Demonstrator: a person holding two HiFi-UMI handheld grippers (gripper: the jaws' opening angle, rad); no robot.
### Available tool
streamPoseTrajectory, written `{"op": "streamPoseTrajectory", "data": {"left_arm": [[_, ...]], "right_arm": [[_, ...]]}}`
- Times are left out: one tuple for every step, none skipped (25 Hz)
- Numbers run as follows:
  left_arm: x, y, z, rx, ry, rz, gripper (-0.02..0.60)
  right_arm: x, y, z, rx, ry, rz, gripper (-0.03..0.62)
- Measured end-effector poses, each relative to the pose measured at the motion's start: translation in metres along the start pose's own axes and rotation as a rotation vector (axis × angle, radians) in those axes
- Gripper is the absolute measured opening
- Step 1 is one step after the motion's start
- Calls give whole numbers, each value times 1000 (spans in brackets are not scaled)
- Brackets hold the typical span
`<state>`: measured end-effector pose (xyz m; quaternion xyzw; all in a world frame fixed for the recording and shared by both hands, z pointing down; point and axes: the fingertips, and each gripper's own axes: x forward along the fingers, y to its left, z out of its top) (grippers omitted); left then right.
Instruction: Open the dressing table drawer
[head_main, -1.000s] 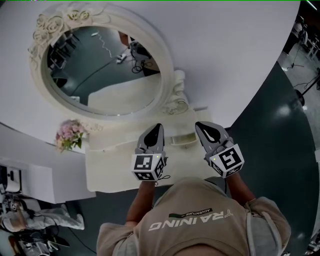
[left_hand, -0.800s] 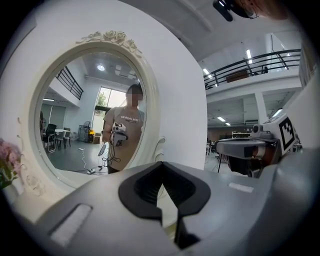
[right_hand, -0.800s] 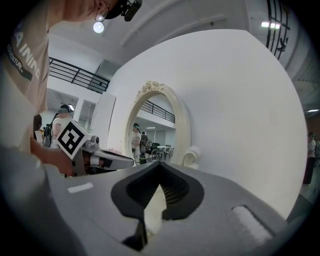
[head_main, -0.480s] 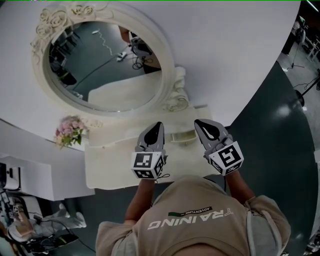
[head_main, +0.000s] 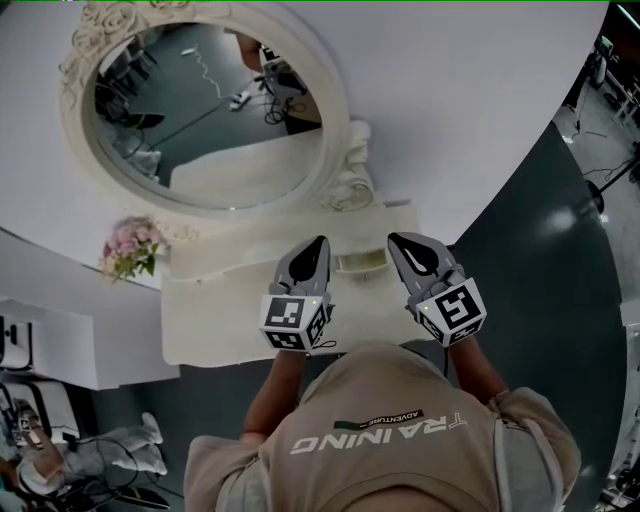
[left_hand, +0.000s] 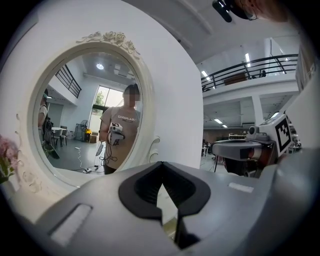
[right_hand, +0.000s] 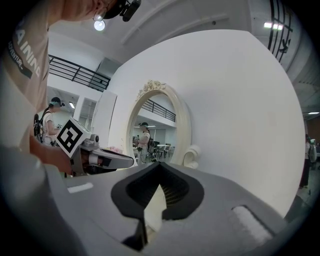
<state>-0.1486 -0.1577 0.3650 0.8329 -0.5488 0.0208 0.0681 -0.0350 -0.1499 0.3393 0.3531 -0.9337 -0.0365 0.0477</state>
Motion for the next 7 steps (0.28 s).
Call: {"op": "streamPoseTrajectory", "data": {"left_arm": [[0, -1, 0, -2, -1, 0, 18], [-1, -1, -1, -1, -1, -1, 18], [-1, 0, -1, 0, 0, -2, 18], [-2, 0, -1, 2, 1, -2, 18], [-3, 1, -2, 4, 3, -3, 18], [-4, 2, -2, 6, 5, -4, 18], [-5, 4, -3, 7, 6, -5, 18]], "right_arm": [[-1, 0, 0, -2, 0, 0, 2], [-1, 0, 0, -2, 0, -1, 2], [-1, 0, 0, 0, 0, -3, 2], [0, 0, -1, 3, 0, -4, 2], [0, 1, -2, 6, 0, -6, 2], [0, 2, -3, 10, 0, -7, 2], [1, 3, -4, 13, 1, -9, 2]]}}
